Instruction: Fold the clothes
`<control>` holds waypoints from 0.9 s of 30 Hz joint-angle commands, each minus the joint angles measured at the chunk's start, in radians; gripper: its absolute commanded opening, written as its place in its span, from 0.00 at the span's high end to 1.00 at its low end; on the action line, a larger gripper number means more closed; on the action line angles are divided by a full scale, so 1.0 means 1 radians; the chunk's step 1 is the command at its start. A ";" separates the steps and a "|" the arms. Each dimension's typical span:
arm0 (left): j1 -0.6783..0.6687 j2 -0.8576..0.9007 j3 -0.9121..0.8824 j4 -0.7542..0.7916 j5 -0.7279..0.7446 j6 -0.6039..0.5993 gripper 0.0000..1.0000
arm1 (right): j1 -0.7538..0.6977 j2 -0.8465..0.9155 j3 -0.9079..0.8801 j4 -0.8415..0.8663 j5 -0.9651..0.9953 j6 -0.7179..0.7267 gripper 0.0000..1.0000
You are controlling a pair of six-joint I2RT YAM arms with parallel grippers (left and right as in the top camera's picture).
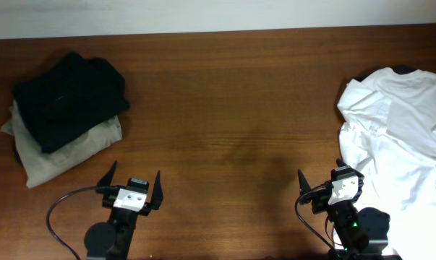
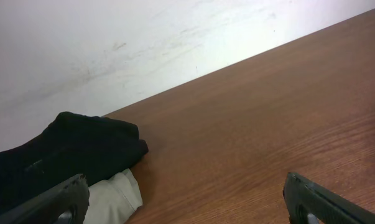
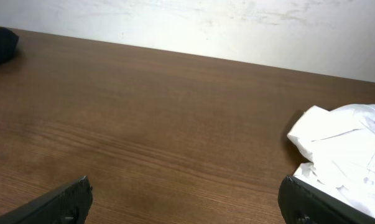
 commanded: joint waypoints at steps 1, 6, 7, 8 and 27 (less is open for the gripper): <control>0.006 -0.008 -0.010 0.003 -0.008 -0.013 0.01 | -0.003 -0.003 -0.007 0.000 -0.005 0.000 0.01; 0.006 -0.008 -0.010 0.035 -0.004 -0.014 0.01 | -0.003 -0.003 -0.007 0.000 -0.001 0.000 0.01; 0.006 -0.008 -0.010 0.031 -0.004 -0.013 0.01 | -0.003 -0.003 -0.007 0.002 -0.051 0.000 0.01; 0.006 -0.008 -0.010 0.023 -0.004 -0.014 0.01 | -0.003 -0.003 -0.007 0.000 -0.087 0.000 0.01; 0.006 1.151 1.156 -0.607 0.132 -0.104 0.01 | -0.003 1.219 1.073 -0.596 -0.128 0.177 0.01</control>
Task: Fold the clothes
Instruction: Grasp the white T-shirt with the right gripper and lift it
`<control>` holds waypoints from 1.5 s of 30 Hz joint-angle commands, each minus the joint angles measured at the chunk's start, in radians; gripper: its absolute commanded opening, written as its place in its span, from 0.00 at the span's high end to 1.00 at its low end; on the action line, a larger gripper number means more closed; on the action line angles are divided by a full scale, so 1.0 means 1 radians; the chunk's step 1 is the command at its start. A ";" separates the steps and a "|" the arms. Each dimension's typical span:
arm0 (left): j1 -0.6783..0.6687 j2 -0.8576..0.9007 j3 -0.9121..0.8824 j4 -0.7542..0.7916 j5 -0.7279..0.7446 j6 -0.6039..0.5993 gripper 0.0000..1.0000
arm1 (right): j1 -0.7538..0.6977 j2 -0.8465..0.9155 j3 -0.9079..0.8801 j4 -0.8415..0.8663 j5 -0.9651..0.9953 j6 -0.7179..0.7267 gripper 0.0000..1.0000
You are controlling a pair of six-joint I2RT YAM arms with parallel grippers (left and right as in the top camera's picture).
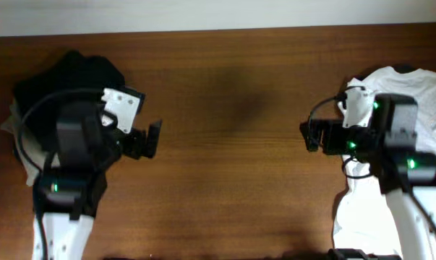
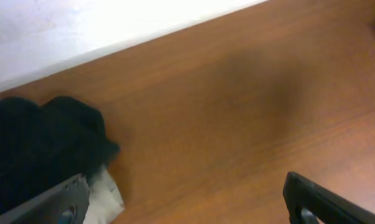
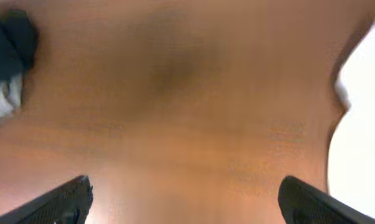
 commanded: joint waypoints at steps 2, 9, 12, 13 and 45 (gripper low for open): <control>0.003 0.115 0.080 -0.013 0.085 -0.024 0.01 | -0.037 0.168 0.073 -0.018 0.027 0.048 0.01; 0.000 0.435 0.352 -0.172 0.088 -0.032 0.01 | -0.445 0.663 0.405 -0.016 0.217 0.217 0.01; 0.000 0.454 0.353 -0.210 0.087 -0.031 0.01 | -0.536 0.846 0.405 -0.019 0.069 0.255 0.11; 0.000 0.454 0.353 -0.209 0.087 -0.031 0.01 | -0.552 0.904 0.405 -0.019 0.032 0.275 0.20; 0.071 0.286 0.448 -0.206 -0.045 -0.031 0.01 | 0.642 0.527 0.848 -0.176 0.241 0.056 0.21</control>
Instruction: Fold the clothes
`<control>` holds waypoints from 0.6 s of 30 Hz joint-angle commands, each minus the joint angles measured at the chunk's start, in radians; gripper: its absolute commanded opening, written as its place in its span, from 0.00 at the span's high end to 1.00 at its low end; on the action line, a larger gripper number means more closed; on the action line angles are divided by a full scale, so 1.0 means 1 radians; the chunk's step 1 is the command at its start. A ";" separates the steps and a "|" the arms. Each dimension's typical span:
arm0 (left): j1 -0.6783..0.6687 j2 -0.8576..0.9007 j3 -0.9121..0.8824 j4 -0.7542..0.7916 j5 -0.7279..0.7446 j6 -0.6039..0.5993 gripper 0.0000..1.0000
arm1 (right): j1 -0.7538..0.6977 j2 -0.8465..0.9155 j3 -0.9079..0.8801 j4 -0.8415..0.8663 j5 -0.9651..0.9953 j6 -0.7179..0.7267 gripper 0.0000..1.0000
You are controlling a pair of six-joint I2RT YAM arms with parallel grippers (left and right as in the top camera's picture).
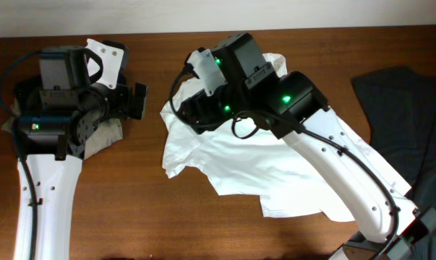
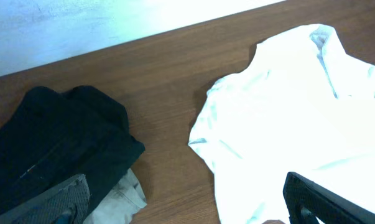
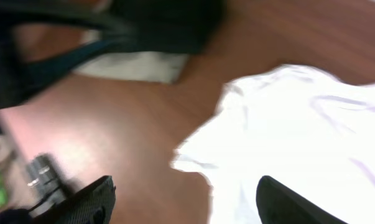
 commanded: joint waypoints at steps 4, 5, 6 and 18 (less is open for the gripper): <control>-0.076 0.043 0.018 0.000 0.060 -0.009 0.01 | -0.366 -0.145 0.017 -0.057 0.073 0.071 0.21; -0.124 0.117 0.018 -0.001 0.061 -0.009 0.01 | -0.427 -0.163 0.017 -0.061 0.016 0.071 0.21; -0.154 0.193 0.018 0.001 0.062 -0.009 0.01 | -0.474 -0.179 0.017 -0.063 -0.017 0.072 0.21; -0.176 0.797 0.018 0.413 0.044 -0.058 0.42 | -0.569 -0.209 0.017 -0.273 -0.023 0.051 0.21</control>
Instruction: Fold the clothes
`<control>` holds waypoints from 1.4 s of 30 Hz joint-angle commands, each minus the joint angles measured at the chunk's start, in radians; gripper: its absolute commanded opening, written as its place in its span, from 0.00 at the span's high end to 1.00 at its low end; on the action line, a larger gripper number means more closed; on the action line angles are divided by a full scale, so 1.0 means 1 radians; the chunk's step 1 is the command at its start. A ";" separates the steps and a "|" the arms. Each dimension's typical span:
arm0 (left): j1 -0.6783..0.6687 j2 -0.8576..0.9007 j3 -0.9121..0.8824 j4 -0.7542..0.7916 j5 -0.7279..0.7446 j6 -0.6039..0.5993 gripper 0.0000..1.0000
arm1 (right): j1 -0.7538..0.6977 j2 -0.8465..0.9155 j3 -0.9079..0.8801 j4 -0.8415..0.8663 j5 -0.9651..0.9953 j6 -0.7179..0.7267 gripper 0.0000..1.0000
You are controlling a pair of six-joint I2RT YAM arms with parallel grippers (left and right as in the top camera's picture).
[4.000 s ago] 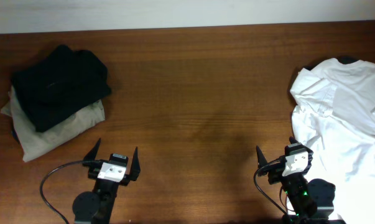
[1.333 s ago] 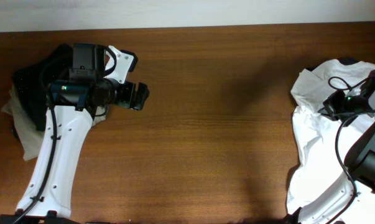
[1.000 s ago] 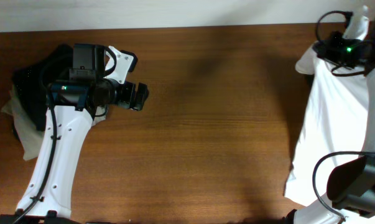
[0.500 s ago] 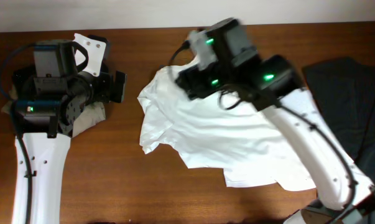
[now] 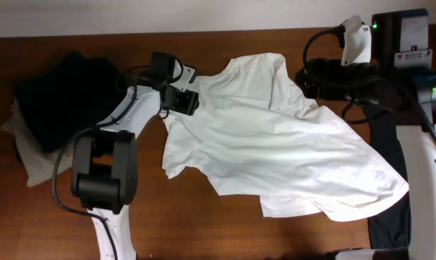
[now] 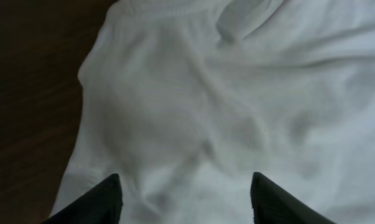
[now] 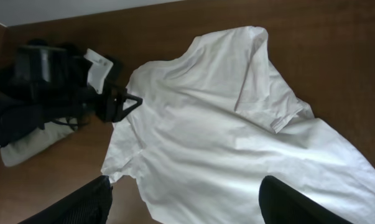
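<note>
A white shirt lies spread and rumpled across the middle of the wooden table. My left gripper is low at the shirt's upper left edge. It is open, and in the left wrist view the white shirt fills the picture between the fingers. My right gripper hangs open high over the shirt's upper right part. From there the whole white shirt shows below, with nothing in the gripper.
A folded black garment lies on a beige one at the left of the table. A dark grey garment lies at the right edge, partly under the shirt and behind my right arm.
My right arm was stretched across over the shirt's left part and is now back at the upper right. My left gripper was by the black pile and is now down at the shirt's upper left edge.
Both arms were parked at the front edge, with the white shirt crumpled at the right edge. Then both were raised, left by the black pile, right by the shirt. Later the shirt lay mid-table under my right arm, a dark grey garment showing at the right. Now both grippers are open.
</note>
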 commanded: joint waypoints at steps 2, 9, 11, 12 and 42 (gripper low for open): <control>0.008 0.047 0.003 -0.005 -0.130 -0.005 0.66 | -0.008 -0.012 0.013 -0.035 0.022 -0.019 0.21; 0.092 0.117 0.002 -0.243 -0.285 -0.049 1.00 | -0.008 0.001 0.013 -0.050 0.167 -0.018 0.17; 0.198 0.097 0.038 -0.385 -0.343 -0.170 1.00 | -0.008 0.023 0.013 -0.062 0.195 -0.017 0.16; 0.233 0.079 0.049 -0.426 -0.311 -0.182 0.99 | -0.008 0.035 0.013 -0.065 0.196 -0.017 0.16; 0.309 0.151 0.271 -0.051 -0.131 -0.126 0.98 | -0.036 0.369 -0.140 -0.075 0.203 0.092 0.14</control>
